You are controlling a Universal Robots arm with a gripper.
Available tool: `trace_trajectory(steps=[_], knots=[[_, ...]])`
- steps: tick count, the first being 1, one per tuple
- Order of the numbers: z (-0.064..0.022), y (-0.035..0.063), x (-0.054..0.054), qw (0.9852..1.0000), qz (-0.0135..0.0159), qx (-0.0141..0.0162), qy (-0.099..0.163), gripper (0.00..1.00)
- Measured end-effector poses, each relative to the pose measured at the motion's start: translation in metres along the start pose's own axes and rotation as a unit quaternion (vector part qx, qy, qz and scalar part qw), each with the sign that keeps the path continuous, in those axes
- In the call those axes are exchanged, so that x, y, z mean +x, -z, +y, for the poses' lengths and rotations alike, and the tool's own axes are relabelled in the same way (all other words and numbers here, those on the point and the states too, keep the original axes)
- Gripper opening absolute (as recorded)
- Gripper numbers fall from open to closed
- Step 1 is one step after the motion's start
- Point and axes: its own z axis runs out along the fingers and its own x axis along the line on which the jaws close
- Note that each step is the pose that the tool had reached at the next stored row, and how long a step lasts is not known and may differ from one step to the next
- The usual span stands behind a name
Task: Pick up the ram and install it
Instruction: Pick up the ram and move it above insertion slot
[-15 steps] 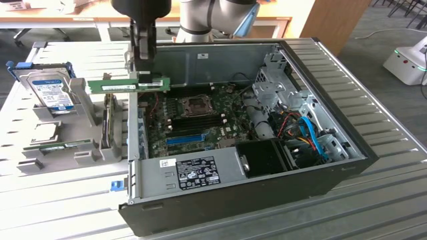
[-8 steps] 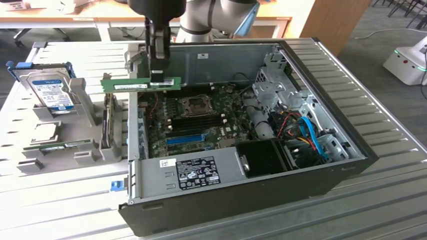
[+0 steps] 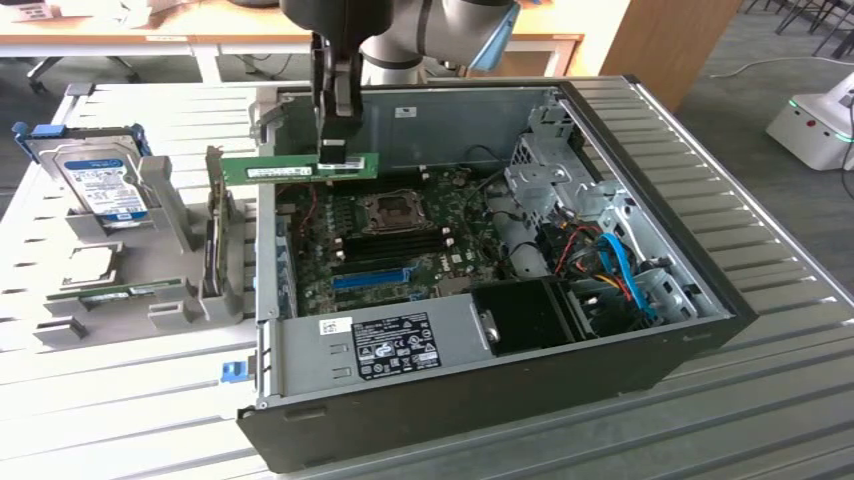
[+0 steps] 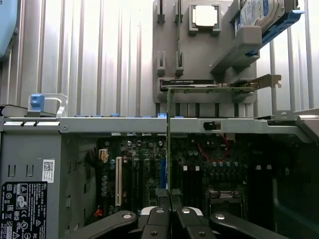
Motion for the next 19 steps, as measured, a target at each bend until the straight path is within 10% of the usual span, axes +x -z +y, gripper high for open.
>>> trace_trajectory(steps=[4, 11, 19], knots=[[-0.0001, 0.0000, -0.0001, 1.0000, -0.0001, 0.0016, 0.000, 0.11], [-0.0001, 0.0000, -0.0001, 0.9997, -0.0015, 0.0227, 0.004, 0.11], [-0.0023, 0.0002, -0.0001, 0.9997, -0.0014, 0.0233, 0.004, 0.11]])
